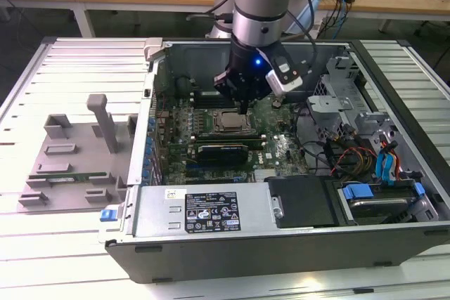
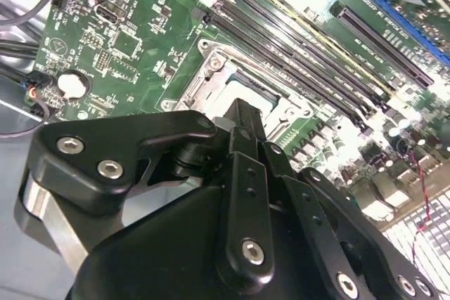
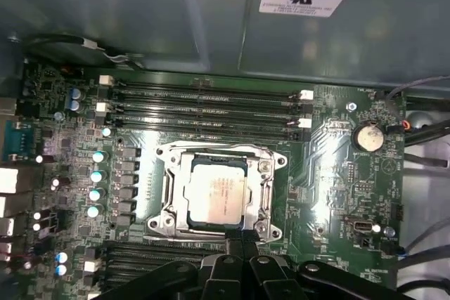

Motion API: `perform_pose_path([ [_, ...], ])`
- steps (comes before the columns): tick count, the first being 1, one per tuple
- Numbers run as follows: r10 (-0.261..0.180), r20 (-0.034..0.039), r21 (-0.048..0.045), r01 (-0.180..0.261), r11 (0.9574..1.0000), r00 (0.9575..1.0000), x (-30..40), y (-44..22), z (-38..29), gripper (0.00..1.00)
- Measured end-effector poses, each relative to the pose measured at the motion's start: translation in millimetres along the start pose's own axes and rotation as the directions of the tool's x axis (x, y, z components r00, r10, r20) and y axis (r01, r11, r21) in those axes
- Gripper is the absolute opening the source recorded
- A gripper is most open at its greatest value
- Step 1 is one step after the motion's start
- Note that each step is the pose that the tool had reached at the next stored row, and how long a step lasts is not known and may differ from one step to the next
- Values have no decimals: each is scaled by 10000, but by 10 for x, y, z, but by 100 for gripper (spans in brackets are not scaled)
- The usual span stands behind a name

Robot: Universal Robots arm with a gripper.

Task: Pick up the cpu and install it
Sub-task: 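Install the second cpu locking lever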

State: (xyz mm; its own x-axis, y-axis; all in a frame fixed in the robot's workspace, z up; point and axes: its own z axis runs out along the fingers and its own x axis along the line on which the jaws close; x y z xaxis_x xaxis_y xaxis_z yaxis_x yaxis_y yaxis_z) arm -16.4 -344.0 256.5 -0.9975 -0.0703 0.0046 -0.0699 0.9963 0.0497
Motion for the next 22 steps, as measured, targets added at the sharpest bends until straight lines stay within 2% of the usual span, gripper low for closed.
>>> perform_pose_path([
  [4, 0, -5, 71, 0, 10000, 10000, 0, 9, -84, 11],
  [6, 1, -5, 82, -1, 10000, 10000, 0, 11, -123, 11],
  [10, 1, -6, 94, 0, 10000, 10000, 1, 13, -158, 11],
  [15, 1, -8, 120, -1, 9999, 10000, 1, 21, -265, 11],
  [22, 1, -8, 119, -1, 9999, 10000, 1, 22, -275, 11],
])
